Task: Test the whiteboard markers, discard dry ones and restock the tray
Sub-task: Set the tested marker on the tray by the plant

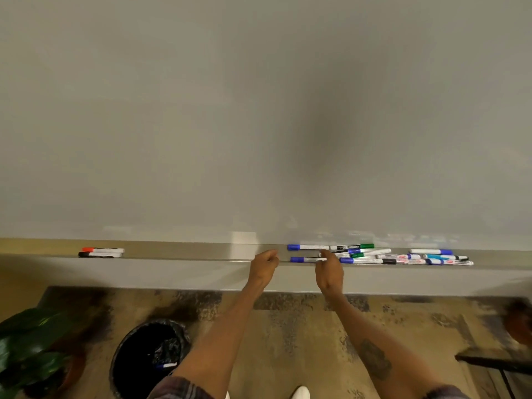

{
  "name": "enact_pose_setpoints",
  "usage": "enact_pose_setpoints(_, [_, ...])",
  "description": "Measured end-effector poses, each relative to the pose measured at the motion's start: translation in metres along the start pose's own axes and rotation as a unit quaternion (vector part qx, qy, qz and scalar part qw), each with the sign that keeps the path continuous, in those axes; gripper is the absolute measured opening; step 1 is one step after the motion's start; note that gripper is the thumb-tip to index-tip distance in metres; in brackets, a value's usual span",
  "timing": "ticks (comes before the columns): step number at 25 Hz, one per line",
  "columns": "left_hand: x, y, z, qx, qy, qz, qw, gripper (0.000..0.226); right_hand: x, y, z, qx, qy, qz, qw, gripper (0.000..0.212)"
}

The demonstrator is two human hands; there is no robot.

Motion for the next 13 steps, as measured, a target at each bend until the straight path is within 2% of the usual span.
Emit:
enact_pose_setpoints(2, [-0.001, -0.020, 0.009, 0.004, 0.010, 0.011, 1.000, 0.014, -0.019, 0.013, 0.012, -0.003, -0.046, 0.024, 0.999, 0.033])
enact_pose_setpoints(5, [0.003, -0.045, 0.022, 0.010, 0.041, 0.036, 0.998, 0.019, -0.040, 0.020, 0.030, 0.021, -0.091, 0.039, 0.995, 0.037])
enact_pose_setpoints(9, [0.012, -0.063, 0.032, 0.007, 0.063, 0.041, 0.997, 0.022, -0.049, 0.017, 0.040, 0.040, -0.099, 0.059, 0.993, 0.036])
enact_pose_setpoints(13, [0.013, -0.071, 0.036, 0.000, 0.075, 0.011, 0.997, 0.009, -0.050, 0.011, 0.042, 0.042, -0.113, 0.065, 0.991, 0.036])
Point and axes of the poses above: each hand's wrist, its own z-axis towards the middle knuckle, its own y-axis out of the back of the hand, x = y × z, the point moved 3 cm from there along z, towards the middle knuckle, and after that the axes turned 6 degrees about -y, right-handed, at the moved point
